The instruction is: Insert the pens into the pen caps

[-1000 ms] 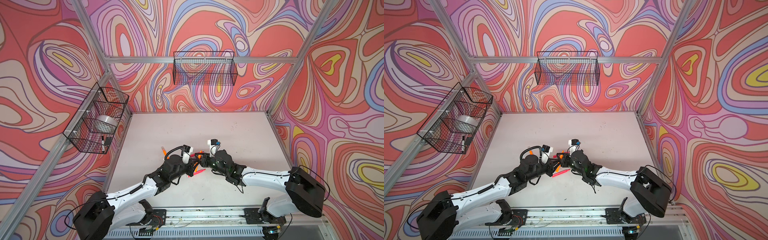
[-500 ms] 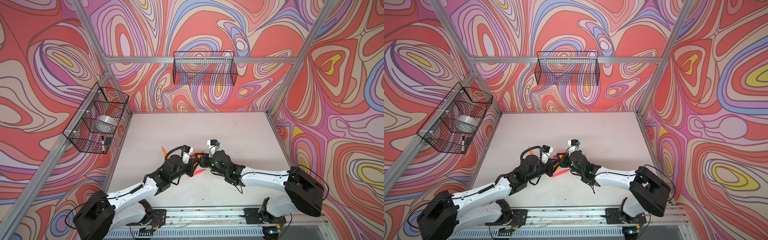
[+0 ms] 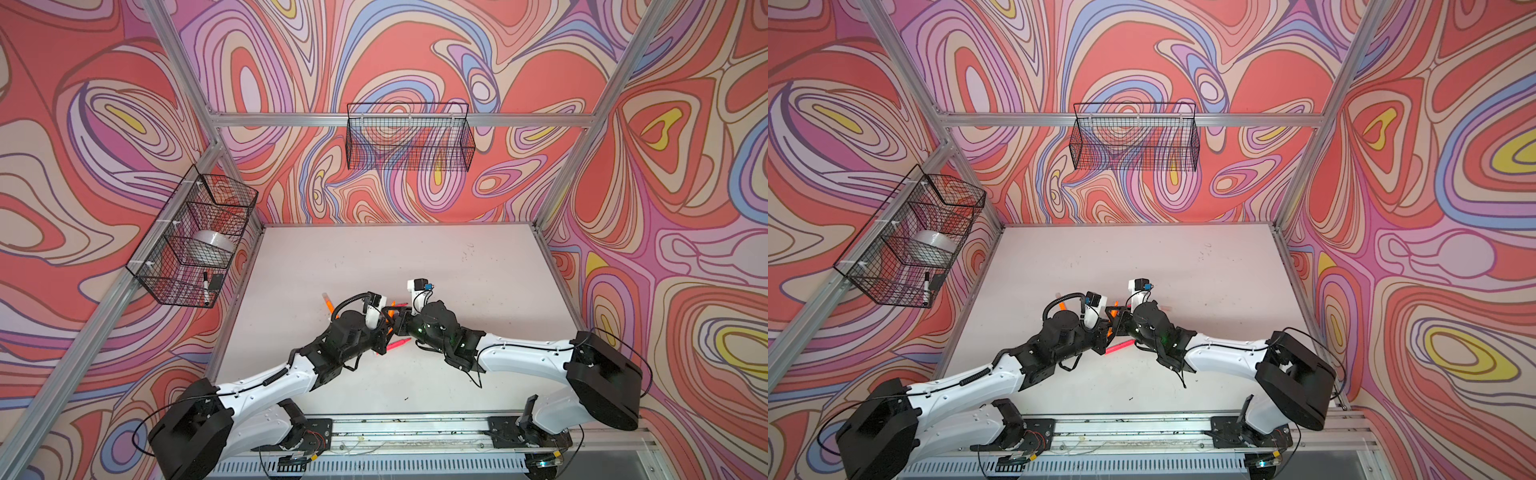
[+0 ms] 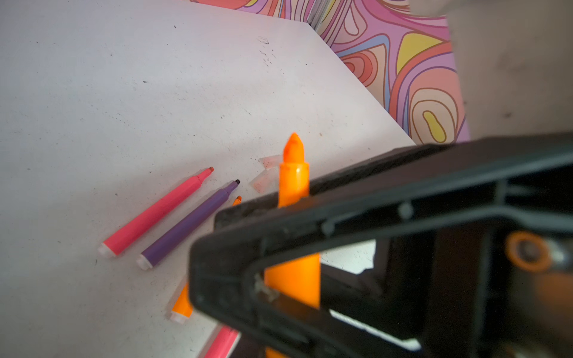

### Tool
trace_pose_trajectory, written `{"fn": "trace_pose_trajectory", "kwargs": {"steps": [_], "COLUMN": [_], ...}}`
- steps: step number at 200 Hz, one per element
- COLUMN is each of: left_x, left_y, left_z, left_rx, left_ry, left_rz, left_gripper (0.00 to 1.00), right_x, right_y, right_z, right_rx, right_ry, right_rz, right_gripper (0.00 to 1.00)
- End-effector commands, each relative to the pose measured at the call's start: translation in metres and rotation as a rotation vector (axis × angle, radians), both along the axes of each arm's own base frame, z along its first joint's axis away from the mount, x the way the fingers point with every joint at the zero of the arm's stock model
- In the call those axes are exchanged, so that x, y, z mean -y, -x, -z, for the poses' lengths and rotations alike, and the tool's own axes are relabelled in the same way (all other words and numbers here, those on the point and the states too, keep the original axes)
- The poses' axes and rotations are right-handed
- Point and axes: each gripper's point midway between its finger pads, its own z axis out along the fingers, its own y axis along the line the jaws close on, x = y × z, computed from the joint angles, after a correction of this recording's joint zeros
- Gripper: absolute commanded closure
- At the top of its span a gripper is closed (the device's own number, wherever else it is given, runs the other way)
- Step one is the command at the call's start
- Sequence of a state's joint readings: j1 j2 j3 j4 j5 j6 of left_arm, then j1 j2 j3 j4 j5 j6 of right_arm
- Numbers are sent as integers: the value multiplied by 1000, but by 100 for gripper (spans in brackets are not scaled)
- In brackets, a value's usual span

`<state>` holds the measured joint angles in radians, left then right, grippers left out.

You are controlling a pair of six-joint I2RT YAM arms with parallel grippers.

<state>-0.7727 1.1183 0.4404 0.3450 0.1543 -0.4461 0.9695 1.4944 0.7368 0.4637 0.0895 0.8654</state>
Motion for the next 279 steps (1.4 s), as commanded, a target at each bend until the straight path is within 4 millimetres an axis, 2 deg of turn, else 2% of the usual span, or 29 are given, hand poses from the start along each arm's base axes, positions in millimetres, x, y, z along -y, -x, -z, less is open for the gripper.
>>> {"fn": "trace_pose_trajectory", "kwargs": {"steps": [1, 14, 21, 40, 54, 73, 85, 110, 133, 166, 203, 279], "left_x": [0, -3, -6, -18, -38, -70, -80, -80, -74, -65, -68, -83], "left_y": [-2, -4, -6, -15, -26, -36, -37, -32, -27, -20, -15, -6], "left_z": [-17, -16, -14, -7, 6, 21, 25, 25, 23, 23, 28, 24], "left_rx": [52, 56, 55, 44, 27, 12, 13, 28, 32, 12, -7, 9], "left_ry": [48, 47, 43, 6, -56, -113, -117, -84, -66, -53, -62, -60], "left_rz": [-14, -36, -54, -145, -272, -445, -486, -471, -417, -355, -349, -377], "left_gripper": [95, 100, 100, 100, 100, 100, 100, 100, 100, 100, 100, 100], "right_x": [-5, -5, -4, 5, 22, 52, 74, 118, 142, 145, 137, 131], "right_y": [5, 6, 7, 5, 4, 5, 6, 12, 22, 35, 40, 36], "right_z": [8, 9, 9, 9, 8, 12, 16, 36, 60, 99, 133, 143], "right_rx": [-10, -10, -8, 10, 29, 43, 46, 11, -52, -153, -240, -248], "right_ry": [29, 30, 30, 58, 104, 168, 213, 326, 388, 398, 436, 443], "right_rz": [-22, -23, -24, 5, 56, 137, 198, 314, 357, 333, 309, 308], "right_gripper": [100, 97, 90, 63, 47, 37, 36, 34, 35, 37, 43, 43]}}
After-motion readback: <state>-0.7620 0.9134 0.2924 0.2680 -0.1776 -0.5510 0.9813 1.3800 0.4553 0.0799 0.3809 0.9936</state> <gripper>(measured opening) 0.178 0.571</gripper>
